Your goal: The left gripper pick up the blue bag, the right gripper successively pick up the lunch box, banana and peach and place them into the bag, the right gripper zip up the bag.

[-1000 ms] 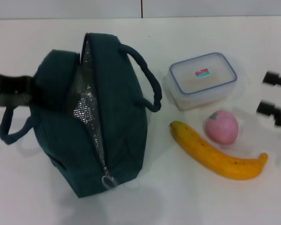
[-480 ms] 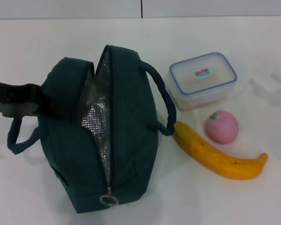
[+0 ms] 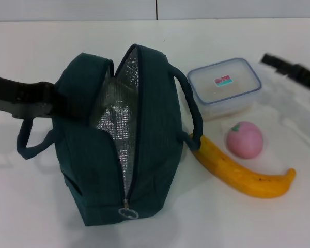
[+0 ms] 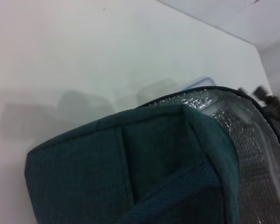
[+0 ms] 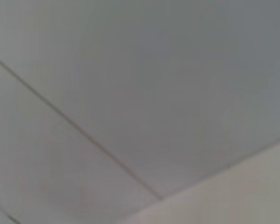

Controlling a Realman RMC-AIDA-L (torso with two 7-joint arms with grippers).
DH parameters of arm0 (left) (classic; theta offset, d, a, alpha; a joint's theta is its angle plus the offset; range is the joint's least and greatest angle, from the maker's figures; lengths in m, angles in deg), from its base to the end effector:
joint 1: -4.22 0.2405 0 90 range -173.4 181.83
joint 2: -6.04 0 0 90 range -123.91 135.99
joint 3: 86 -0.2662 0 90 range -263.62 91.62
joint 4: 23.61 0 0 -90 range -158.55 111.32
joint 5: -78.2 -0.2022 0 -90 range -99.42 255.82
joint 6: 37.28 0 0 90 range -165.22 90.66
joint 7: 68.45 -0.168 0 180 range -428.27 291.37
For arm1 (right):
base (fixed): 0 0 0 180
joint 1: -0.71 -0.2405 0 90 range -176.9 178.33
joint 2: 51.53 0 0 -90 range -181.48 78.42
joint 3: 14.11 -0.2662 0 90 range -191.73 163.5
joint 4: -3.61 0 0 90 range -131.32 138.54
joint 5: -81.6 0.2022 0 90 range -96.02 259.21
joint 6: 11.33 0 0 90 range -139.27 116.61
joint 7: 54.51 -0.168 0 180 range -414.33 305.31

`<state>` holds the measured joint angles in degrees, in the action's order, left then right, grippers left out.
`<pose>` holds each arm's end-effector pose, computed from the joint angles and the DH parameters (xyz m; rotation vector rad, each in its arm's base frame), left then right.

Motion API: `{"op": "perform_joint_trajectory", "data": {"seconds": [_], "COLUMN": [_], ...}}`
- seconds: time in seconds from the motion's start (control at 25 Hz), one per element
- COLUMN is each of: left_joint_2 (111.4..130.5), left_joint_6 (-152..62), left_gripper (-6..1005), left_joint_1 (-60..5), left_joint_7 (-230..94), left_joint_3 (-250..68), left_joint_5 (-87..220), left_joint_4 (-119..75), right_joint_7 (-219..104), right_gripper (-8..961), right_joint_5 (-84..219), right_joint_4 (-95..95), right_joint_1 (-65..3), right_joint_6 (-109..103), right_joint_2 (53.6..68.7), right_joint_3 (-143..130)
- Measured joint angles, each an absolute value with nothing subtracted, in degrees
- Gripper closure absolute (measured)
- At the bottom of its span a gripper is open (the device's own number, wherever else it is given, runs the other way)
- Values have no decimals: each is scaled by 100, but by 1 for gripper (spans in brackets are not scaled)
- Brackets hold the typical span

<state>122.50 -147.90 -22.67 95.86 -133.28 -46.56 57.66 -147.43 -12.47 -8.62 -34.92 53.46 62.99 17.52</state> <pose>-0.2153 0.3127 0.0654 -2.3603 -1.8583 -0.2570 0.2935 0.3998 -0.0175 -1.9723 1.4128 1.0322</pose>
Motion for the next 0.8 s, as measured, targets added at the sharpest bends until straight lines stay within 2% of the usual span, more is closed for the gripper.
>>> {"op": "perform_joint_trajectory", "data": {"seconds": [0.16, 0.8], "left_joint_2": [12257, 12276], "left_joint_6": [-14782, -14674], "left_gripper": [964, 963], "left_joint_1": [-2309, -2581], "left_joint_7": [9586, 9554], "left_joint_3": [-13330, -13354], "left_joint_5": [-4654, -4651], "left_joint_4": [5766, 5624], "right_joint_7": [-14743, -14767], "right_gripper": [125, 143], "right_joint_5": [-1250, -1211], "right_joint_4": [-740, -546], "right_joint_1": [-3660, -3958], "right_joint_6": [4983, 4816], "right_joint_2": [6411, 6387], "right_joint_3": [1990, 1999]}}
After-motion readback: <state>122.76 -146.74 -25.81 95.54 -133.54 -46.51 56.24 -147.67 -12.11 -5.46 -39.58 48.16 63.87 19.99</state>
